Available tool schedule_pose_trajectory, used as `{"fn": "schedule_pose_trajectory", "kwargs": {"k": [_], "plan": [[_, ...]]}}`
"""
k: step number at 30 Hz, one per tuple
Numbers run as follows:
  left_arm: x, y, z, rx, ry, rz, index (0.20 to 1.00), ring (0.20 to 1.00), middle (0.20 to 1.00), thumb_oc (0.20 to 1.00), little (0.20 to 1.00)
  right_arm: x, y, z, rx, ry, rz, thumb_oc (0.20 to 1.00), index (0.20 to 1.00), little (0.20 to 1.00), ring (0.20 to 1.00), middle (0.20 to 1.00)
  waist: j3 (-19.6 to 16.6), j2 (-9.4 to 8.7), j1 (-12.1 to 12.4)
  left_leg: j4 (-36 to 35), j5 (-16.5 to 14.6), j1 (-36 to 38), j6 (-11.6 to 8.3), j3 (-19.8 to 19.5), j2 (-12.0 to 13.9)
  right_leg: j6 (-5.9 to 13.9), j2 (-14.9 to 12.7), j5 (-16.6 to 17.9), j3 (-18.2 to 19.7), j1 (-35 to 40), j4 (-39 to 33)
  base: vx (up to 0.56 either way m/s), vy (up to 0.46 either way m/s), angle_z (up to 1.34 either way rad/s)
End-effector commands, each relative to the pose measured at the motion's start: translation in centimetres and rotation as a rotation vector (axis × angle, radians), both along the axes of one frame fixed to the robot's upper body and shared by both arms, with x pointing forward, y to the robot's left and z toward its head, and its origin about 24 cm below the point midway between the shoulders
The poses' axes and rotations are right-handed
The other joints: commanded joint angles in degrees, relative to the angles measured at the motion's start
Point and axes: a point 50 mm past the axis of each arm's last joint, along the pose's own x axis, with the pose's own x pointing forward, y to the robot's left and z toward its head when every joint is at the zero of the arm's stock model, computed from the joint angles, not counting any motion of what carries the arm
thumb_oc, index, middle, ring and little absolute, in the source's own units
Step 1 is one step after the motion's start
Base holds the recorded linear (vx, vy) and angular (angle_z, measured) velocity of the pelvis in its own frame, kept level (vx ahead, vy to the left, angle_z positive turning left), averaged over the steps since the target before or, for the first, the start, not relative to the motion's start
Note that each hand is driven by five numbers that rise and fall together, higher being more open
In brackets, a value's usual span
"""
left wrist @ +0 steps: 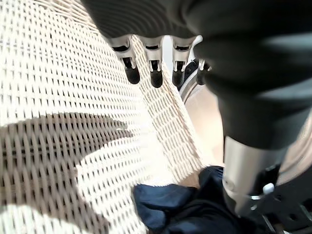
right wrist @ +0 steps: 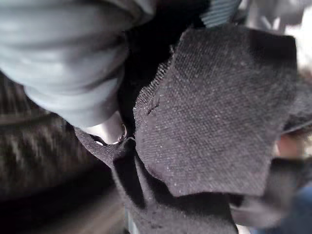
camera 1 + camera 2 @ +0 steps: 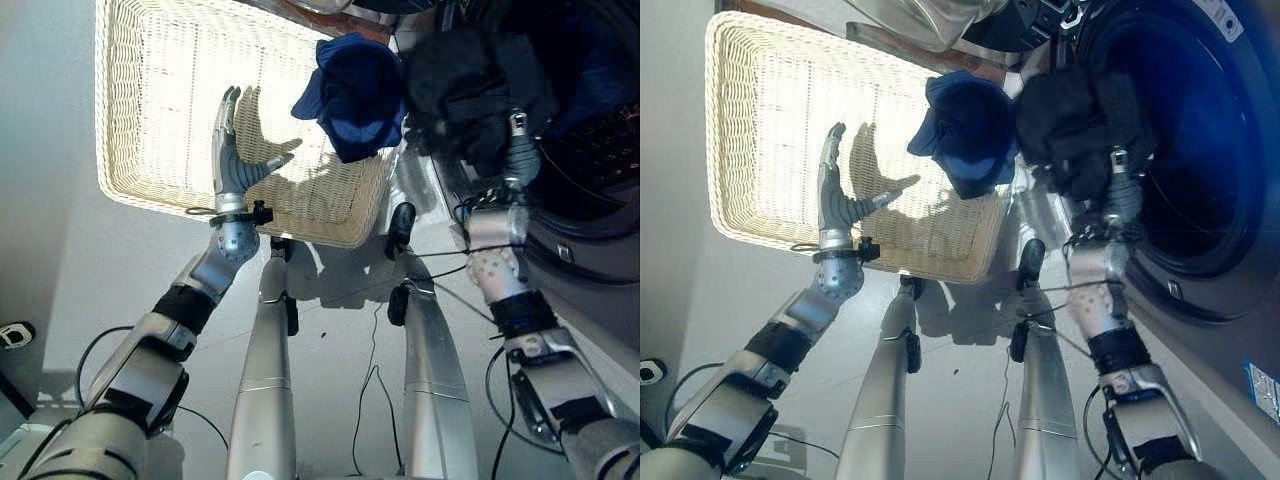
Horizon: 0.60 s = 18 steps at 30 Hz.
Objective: Put the clothes into the washing machine.
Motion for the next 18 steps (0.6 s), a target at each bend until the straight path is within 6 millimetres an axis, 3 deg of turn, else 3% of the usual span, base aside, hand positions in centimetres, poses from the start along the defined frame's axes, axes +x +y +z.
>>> {"fn": "schedule_pose_trajectory", "kwargs": {"k": [1, 3, 4, 8, 10, 12, 13, 14, 18], "plan": [[-0.4, 1.1, 0.7, -0.065, -0.07, 0.017, 1.0, 1.0, 1.0, 1.0, 1.0, -3.8, -6.0, 6.1, 0.096, -0.206, -0.347, 0.2, 0.2, 0.2, 0.2, 0.2, -0.6, 1.29, -0.8, 3.0, -2.1, -0.4, 2.62, 1.8, -4.1, 5.38, 3.1, 3.5, -6.0, 3.4, -2.7, 0.0, -0.053, -0.06], [-0.6, 2.6, -1.2, -0.058, -0.02, 0.075, 1.0, 1.0, 1.0, 1.0, 1.0, -6.1, -9.1, 9.4, 0.176, -0.191, -0.629, 0.2, 0.2, 0.2, 0.2, 0.2, -0.6, 0.62, -0.4, 3.4, -2.9, -0.6, 2.75, 1.2, -3.8, 5.38, 3.4, 3.5, -6.4, 3.6, -2.8, 0.0, -0.049, -0.03], [-0.6, 2.6, -1.3, -0.059, -0.02, 0.079, 1.0, 1.0, 1.0, 1.0, 1.0, -6.2, -9.0, 9.8, 0.176, -0.19, -0.646, 0.2, 0.2, 0.2, 0.2, 0.2, -0.6, 0.7, -0.4, 3.4, -3.0, -0.6, 2.76, 1.2, -3.8, 5.37, 3.5, 3.5, -6.4, 3.6, -2.8, 0.0, 0.0, 0.0], [-1.2, 4.8, -3.7, -0.054, 0.048, 0.161, 1.0, 1.0, 1.0, 1.0, 1.0, -10.0, -10.8, 13.7, 0.239, -0.218, -0.953, 0.2, 0.2, 0.2, 0.2, 0.2, -0.6, -0.11, -0.5, 3.4, -3.4, -0.5, 2.99, 0.5, -3.8, 5.12, 4.1, 3.4, -6.3, 3.9, -3.2, 0.0, 0.012, -0.05], [-1.5, 6.0, -4.7, -0.064, 0.087, 0.197, 1.0, 1.0, 1.0, 1.0, 1.0, -11.6, -12.0, 14.5, 0.268, -0.229, -1.057, 0.379, 0.379, 0.379, 0.379, 0.379, -0.6, -0.39, -0.8, 3.4, -3.5, -0.1, 3.08, 0.4, -3.7, 4.85, 4.4, 3.2, -6.1, 4.4, -3.3, 0.0, 0.04, -0.02], [-1.5, 6.0, -4.7, -0.064, 0.087, 0.197, 1.0, 1.0, 1.0, 1.0, 1.0, -11.6, -12.0, 14.5, 0.268, -0.229, -1.057, 0.379, 0.379, 0.379, 0.379, 0.379, -0.6, -0.39, -0.8, 3.4, -3.5, -0.1, 3.08, 0.4, -3.7, 4.85, 4.4, 3.2, -6.1, 4.4, -3.3, 0.0, 0.0, 0.0], [-1.6, 6.7, -5.0, -0.068, 0.102, 0.212, 1.0, 1.0, 1.0, 1.0, 1.0, -12.3, -12.7, 14.8, 0.245, -0.217, -1.118, 0.608, 0.608, 0.608, 0.608, 0.608, -0.6, -0.55, -1.1, 3.4, -3.4, 0.0, 3.12, 0.3, -3.7, 4.68, 4.7, 3.0, -5.9, 4.5, -3.3, 0.0, 0.081, -0.03], [-1.8, 7.8, -5.5, -0.087, 0.127, 0.229, 1.0, 1.0, 1.0, 1.0, 1.0, -13.0, -13.5, 15.0, 0.191, -0.207, -1.144, 1.0, 1.0, 1.0, 1.0, 1.0, -0.6, -0.87, -1.5, 3.4, -3.5, 0.3, 3.19, 0.3, -3.8, 4.34, 5.2, 2.5, -5.6, 4.8, -3.2, 0.0, 0.091, -0.03], [-1.5, 8.3, -4.7, -0.083, 0.129, 0.213, 1.0, 1.0, 1.0, 1.0, 1.0, -11.7, -14.2, 14.4, 0.03, -0.071, -1.086, 1.0, 1.0, 1.0, 1.0, 1.0, -0.6, -1.27, -1.5, 3.5, -3.5, 0.6, 3.31, 0.0, -4.2, 4.14, 5.3, 2.1, -5.6, 5.4, -3.2, 0.0, 0.018, 0.0]]}}
